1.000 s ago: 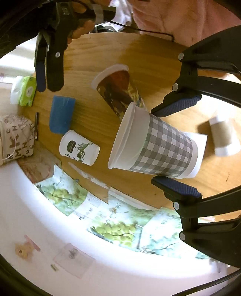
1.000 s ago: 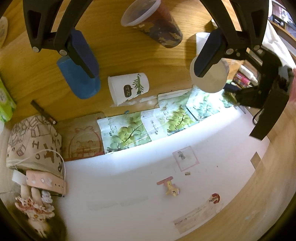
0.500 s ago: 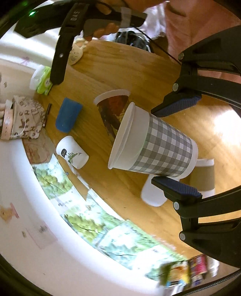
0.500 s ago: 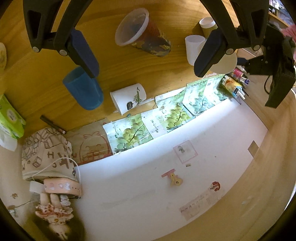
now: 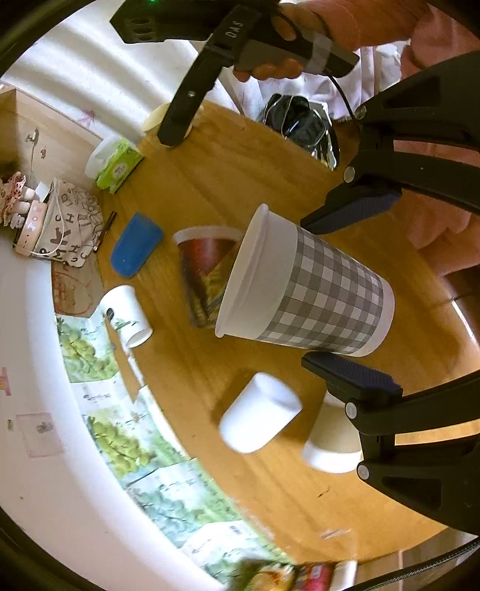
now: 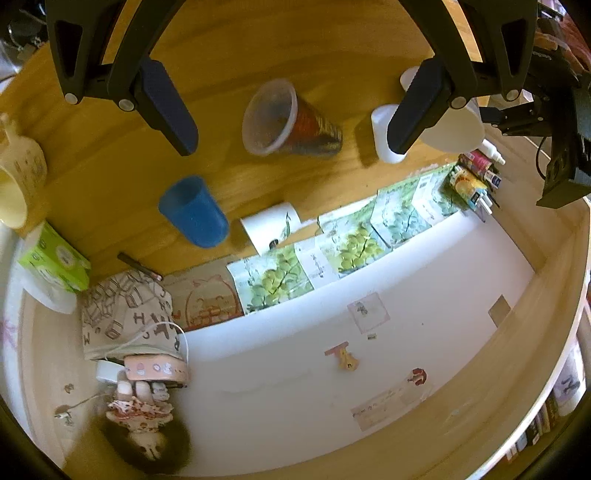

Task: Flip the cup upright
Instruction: 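Lift the plaid cup with the left gripper and turn it, then carry the plaid cup in the left gripper toward the right gripper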

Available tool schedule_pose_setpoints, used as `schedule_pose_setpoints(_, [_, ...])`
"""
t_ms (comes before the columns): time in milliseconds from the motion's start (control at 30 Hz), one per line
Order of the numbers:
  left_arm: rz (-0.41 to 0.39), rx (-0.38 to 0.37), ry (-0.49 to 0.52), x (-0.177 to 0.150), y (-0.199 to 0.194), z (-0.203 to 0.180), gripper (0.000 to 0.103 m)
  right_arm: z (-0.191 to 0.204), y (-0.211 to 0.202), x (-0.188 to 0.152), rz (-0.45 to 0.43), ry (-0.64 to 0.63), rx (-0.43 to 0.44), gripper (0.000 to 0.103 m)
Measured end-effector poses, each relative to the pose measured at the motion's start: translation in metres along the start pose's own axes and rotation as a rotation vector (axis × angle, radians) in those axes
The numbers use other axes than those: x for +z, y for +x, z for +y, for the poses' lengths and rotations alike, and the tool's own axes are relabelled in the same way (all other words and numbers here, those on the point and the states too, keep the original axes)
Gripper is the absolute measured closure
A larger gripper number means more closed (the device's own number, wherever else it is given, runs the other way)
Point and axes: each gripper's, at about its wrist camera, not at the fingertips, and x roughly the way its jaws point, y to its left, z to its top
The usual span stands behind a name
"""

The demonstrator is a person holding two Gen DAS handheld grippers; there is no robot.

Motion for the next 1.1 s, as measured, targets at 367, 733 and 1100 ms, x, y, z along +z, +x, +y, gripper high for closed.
schedule_pose_setpoints(367, [0.077, -0.068, -0.15, -0.029, 0.023, -0.002, 0.034, 0.009, -0.007, -0.028, 0.097, -0.016, -0.009, 0.0])
schedule_pose_setpoints(733, [0.128, -0.011, -0.323, -0.045, 0.065, -0.006, 0.034, -0.011, 0.029, -0.045, 0.31, 0.061, 0.097, 0.0])
schedule_pose_setpoints(1100, [0.159, 0.007, -0.531, -0.045, 0.098, -0.013, 0.033, -0.031, 0.061, -0.042, 0.505, 0.051, 0.174, 0.0])
